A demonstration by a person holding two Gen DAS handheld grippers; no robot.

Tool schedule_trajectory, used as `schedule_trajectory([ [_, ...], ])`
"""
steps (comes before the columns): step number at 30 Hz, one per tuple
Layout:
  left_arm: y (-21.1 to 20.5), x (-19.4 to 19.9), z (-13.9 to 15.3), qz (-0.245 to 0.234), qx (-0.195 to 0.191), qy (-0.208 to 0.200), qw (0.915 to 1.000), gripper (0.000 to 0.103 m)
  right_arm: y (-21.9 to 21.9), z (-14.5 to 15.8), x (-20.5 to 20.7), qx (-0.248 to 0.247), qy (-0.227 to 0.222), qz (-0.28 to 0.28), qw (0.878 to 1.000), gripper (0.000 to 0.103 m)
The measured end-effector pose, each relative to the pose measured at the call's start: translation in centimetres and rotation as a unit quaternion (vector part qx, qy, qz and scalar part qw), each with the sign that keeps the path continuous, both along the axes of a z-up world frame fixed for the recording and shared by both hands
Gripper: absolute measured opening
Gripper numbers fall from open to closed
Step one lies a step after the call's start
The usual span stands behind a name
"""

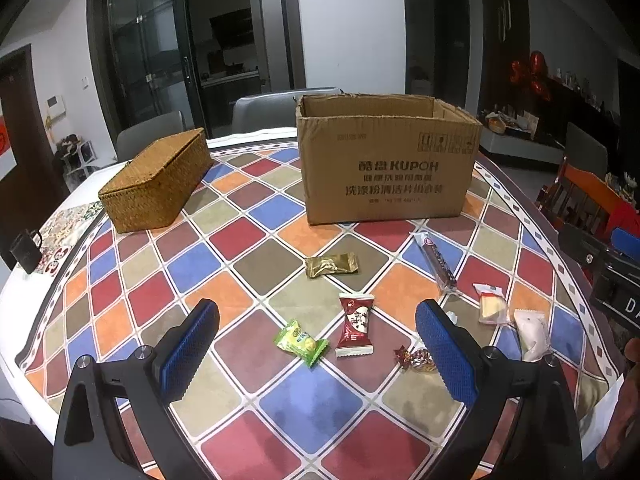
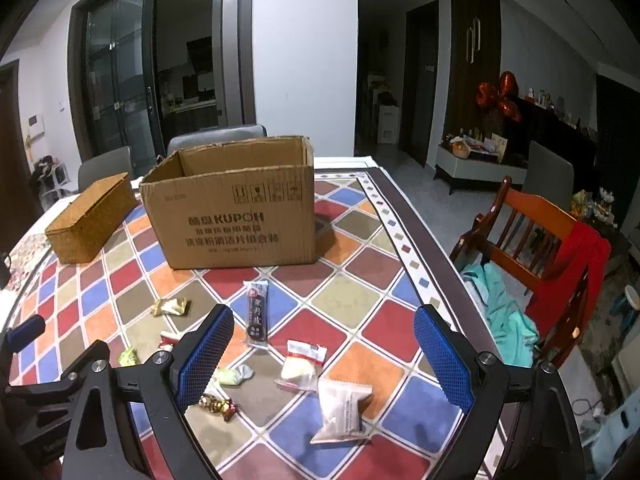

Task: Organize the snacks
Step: 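Grasp wrapped gold candy with left tool while right tool grasps white packet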

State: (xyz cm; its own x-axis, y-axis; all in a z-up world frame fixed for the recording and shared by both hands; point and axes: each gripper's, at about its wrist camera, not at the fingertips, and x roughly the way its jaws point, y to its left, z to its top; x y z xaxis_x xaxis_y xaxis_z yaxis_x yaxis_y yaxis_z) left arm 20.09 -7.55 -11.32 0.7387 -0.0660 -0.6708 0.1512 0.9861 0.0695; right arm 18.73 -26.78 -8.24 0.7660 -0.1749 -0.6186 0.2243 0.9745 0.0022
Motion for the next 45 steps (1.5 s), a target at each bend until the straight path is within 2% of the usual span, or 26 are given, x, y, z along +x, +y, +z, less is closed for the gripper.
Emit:
schedule_trajectory([
  [11, -0.4, -0.6, -1.8, -0.009, 0.005, 0.009, 0.9999, 0.100, -0.1, -2.3, -0.3, 0.005, 0.020, 0.000, 1.000, 0.092],
  [29, -2.7, -1.4, -5.4, -0.051, 0.007, 0.028, 0.9983, 0.100, -1.9, -7.3, -0.9, 0.025, 0.073, -0.009, 0.997, 0.092],
  [39, -4.4, -0.4, -7.4, -0.069, 0.007, 0.052, 0.9962, 0.099, -2.0, -9.8, -0.5, 0.033, 0.105, 0.009, 0.994, 0.092],
  [45, -5.7, 0.2, -8.1, -0.085, 0.004, 0.065, 0.9942, 0.099, -2.6, -11.1, -0.1, 0.042, 0.123, 0.001, 0.991, 0.092],
])
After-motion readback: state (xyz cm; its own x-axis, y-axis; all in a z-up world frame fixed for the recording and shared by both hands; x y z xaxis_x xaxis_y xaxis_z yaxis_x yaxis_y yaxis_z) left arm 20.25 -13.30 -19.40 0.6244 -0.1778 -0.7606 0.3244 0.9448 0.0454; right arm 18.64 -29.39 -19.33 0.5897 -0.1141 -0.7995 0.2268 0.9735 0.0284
